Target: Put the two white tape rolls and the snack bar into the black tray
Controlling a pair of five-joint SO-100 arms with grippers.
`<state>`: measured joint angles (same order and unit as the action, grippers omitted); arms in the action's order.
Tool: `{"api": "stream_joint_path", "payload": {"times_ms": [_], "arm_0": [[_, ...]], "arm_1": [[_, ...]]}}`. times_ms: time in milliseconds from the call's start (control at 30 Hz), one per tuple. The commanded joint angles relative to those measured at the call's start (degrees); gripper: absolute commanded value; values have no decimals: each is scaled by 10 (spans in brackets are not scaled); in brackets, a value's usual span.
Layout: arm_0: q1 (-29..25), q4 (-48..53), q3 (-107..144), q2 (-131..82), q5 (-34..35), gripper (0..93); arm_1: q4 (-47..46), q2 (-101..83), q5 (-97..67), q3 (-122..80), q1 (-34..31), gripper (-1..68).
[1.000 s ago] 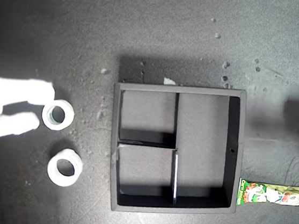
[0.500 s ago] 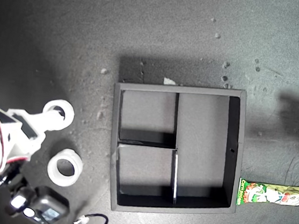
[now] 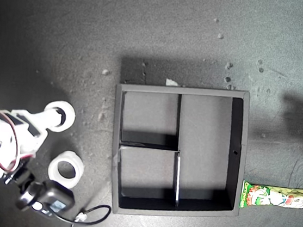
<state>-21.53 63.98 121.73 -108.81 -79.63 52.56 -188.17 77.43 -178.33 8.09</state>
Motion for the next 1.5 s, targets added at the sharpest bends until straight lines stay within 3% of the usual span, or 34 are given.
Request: {"api": "stream_joint_path", "payload": {"times_ms": [0,133,400,533,700,867,1067,1300,1467], "arm_0": [[3,-11,-1,3,-1,189],[9,-33,12,15,-1,169],[52,-117,104,3,-14,1],[64,-64,96,-62,6,0],[97,61,-14,-158,79,0],[117,136,-200,-119,151,0],[86,192,-452,77,192,1],[54,259,-686,279,202,1],[27,411,-1098,536,212,1]], "arm_1": [[2,-4,-9,-7,4,69],[2,-4,-6,-7,4,89],[-11,-4,123,-7,24,217],[-54,-5,40,5,44,235],[-65,-4,-154,105,29,304],[-37,16,-283,272,-23,329],[-15,207,-327,461,-91,373],[8,456,-156,598,-237,395],[38,544,40,632,-338,395]]}}
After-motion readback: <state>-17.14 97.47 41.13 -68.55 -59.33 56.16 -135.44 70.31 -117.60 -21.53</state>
